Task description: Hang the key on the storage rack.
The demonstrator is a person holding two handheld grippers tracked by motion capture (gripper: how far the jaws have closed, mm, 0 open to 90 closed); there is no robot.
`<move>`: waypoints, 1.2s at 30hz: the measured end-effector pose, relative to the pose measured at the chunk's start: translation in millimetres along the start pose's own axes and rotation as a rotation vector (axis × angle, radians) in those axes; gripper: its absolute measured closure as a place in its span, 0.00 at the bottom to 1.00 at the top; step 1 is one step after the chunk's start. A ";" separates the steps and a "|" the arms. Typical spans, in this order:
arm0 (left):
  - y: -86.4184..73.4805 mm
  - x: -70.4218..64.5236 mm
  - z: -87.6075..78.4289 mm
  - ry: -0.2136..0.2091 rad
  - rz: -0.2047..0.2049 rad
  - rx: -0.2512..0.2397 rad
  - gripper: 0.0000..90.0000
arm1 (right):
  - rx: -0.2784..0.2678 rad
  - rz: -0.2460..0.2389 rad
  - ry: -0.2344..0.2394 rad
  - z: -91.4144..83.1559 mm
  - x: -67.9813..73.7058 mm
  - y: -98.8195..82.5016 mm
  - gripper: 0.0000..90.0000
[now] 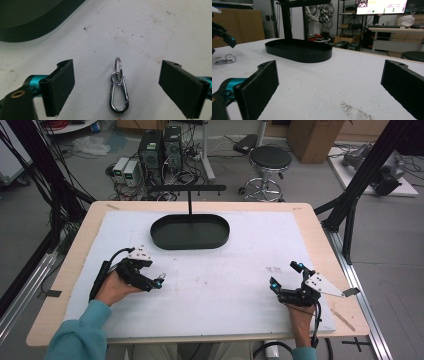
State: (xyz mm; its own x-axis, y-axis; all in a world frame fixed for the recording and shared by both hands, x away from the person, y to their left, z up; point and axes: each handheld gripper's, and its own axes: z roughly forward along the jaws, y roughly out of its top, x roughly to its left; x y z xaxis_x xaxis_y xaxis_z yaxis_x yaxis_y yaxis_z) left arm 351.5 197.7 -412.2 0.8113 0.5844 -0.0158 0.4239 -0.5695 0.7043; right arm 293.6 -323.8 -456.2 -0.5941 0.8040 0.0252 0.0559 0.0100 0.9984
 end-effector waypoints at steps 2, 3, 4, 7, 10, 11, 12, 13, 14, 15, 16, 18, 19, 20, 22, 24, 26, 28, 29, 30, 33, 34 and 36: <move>0.1 -0.1 0.5 0.003 0.002 0.006 0.21 | 0.001 -0.001 0.002 0.0 -0.2 0.0 0.01; 0.1 -0.2 1.3 -0.003 0.000 0.009 0.24 | 0.001 -0.001 0.000 -0.1 -0.2 0.0 0.01; 0.0 -0.4 1.7 -0.007 0.000 0.016 0.24 | 0.001 -0.001 0.000 -0.1 -0.2 0.0 0.01; -0.4 0.1 4.3 -0.016 0.004 0.026 0.33 | -0.005 -0.009 -0.001 0.2 -0.9 0.1 0.01; -0.6 0.7 5.6 -0.020 0.002 0.037 0.40 | -0.005 -0.008 -0.001 0.3 -0.9 0.1 0.01; -0.6 0.7 5.6 -0.020 0.002 0.037 0.42 | -0.004 -0.008 -0.001 0.2 -0.9 0.1 0.01; -0.6 0.4 6.0 -0.022 0.000 0.040 0.42 | -0.004 -0.008 -0.001 0.2 -0.9 0.1 0.01; -0.2 0.0 6.5 -0.016 0.003 0.050 0.48 | -0.005 -0.008 0.000 0.3 -1.0 0.1 0.01; -0.3 0.2 7.1 -0.020 0.003 0.051 0.51 | 0.002 0.005 0.001 -0.2 0.0 0.0 0.01; -0.2 0.2 7.5 -0.018 0.001 0.056 0.53 | 0.000 0.005 0.002 -0.1 0.0 -0.1 0.01; -0.2 0.1 7.8 -0.019 0.002 0.058 0.55 | -0.005 -0.006 0.000 0.2 -0.9 0.1 0.01; 0.0 -0.3 8.5 -0.011 0.004 0.062 0.61 | -0.001 0.005 0.002 0.0 -0.1 -0.1 0.01; 0.1 -0.5 9.0 -0.012 0.000 0.061 0.62 | -0.005 -0.003 -0.001 0.2 -0.7 0.0 0.01; 0.2 -0.6 9.4 -0.010 0.001 0.063 0.64 | -0.004 -0.005 0.000 0.2 -0.8 0.1 0.01; 0.4 -0.8 9.5 -0.006 0.004 0.069 0.67 | -0.006 -0.005 0.000 0.3 -0.8 0.0 0.01; 0.4 -2.0 11.2 0.000 -0.001 0.072 0.71 | -0.006 -0.005 0.000 0.3 -0.8 0.0 0.01; 0.7 -1.6 11.4 -0.001 0.001 0.076 0.74 | -0.004 -0.004 0.000 0.2 -0.6 0.1 0.01; 0.9 -1.4 11.7 -0.002 0.000 0.083 0.77 | -0.004 -0.004 0.000 0.2 -0.6 0.0 0.01; 1.0 -1.4 12.1 -0.002 -0.002 0.084 0.78 | -0.003 -0.002 0.001 0.1 -0.5 0.1 0.01; 1.1 -1.3 12.3 -0.003 -0.002 0.087 0.79 | -0.003 -0.004 0.000 0.1 -0.7 0.0 0.01; 1.3 -1.6 13.4 -0.003 0.002 0.086 0.82 | -0.003 -0.003 0.000 0.2 -0.6 0.1 0.01; 1.4 -1.9 13.7 0.000 0.002 0.086 0.83 | -0.003 -0.003 0.000 0.2 -0.6 0.0 0.01; 1.9 -1.8 14.5 0.005 0.008 0.090 0.84 | -0.003 -0.004 0.000 0.2 -0.6 0.0 0.01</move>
State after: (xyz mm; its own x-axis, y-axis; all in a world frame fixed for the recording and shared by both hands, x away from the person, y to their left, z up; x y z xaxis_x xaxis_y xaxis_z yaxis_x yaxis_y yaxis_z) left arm 356.6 187.3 -421.1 0.8129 0.5824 -0.0072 0.4525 -0.6237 0.6374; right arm 294.1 -324.2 -456.2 -0.5945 0.8038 0.0208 0.0507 0.0117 0.9986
